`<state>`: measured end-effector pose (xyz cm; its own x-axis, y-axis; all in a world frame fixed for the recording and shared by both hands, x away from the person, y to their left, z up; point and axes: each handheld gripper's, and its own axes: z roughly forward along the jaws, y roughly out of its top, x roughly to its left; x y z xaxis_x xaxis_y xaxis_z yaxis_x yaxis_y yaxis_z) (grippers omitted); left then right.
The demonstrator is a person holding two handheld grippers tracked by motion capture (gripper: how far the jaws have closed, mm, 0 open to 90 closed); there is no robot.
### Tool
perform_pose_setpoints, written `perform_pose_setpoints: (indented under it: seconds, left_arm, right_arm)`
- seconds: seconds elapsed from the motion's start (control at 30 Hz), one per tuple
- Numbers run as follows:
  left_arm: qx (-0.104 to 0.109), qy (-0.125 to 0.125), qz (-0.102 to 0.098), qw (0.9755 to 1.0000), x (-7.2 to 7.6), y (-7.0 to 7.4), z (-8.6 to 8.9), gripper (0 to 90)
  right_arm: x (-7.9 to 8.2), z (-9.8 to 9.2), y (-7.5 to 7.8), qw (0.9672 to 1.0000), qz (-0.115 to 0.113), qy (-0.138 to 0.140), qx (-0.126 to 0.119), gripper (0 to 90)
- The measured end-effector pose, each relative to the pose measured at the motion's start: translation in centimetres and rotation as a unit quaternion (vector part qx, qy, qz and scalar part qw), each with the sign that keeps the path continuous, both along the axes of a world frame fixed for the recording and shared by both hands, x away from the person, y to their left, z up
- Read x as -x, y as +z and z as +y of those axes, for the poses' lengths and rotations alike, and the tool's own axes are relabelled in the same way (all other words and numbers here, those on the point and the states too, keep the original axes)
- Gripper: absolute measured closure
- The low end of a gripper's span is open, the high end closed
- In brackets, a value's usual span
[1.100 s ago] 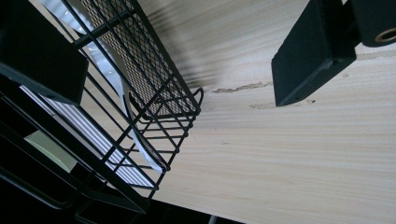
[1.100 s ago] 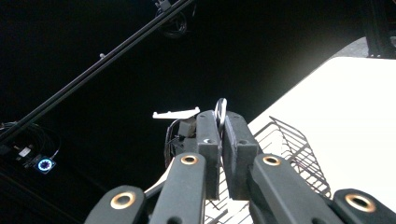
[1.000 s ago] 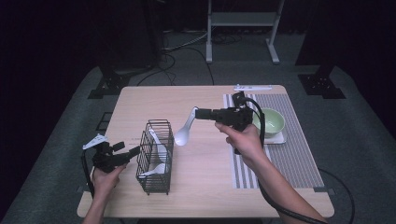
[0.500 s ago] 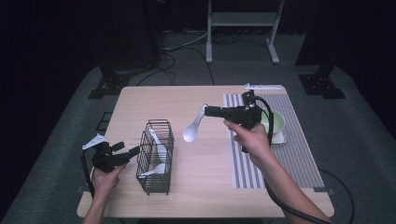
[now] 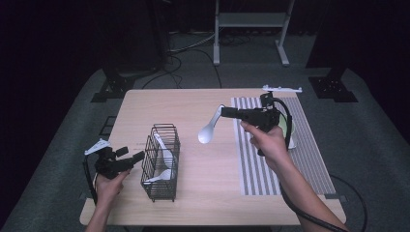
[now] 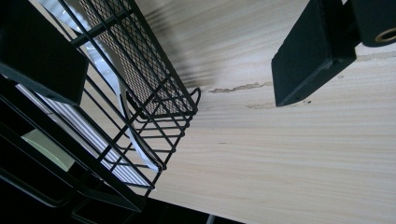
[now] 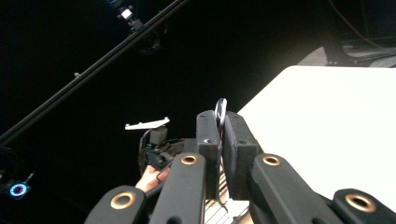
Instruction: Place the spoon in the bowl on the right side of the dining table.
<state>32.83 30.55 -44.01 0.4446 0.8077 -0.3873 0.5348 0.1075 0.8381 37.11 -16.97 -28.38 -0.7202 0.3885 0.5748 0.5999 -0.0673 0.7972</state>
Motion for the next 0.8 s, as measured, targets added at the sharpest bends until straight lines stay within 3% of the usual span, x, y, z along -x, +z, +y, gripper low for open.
perform_pose_setpoints:
  seconds: [0.8]
  left_arm:
    - [-0.001, 0.001, 0.000, 1.0000, 0.1, 0.0, 0.1, 2.8]
  right_arm:
    - [-0.9, -4.0, -1.1, 0.9986, 0.011, -0.050, -0.012, 85.9]
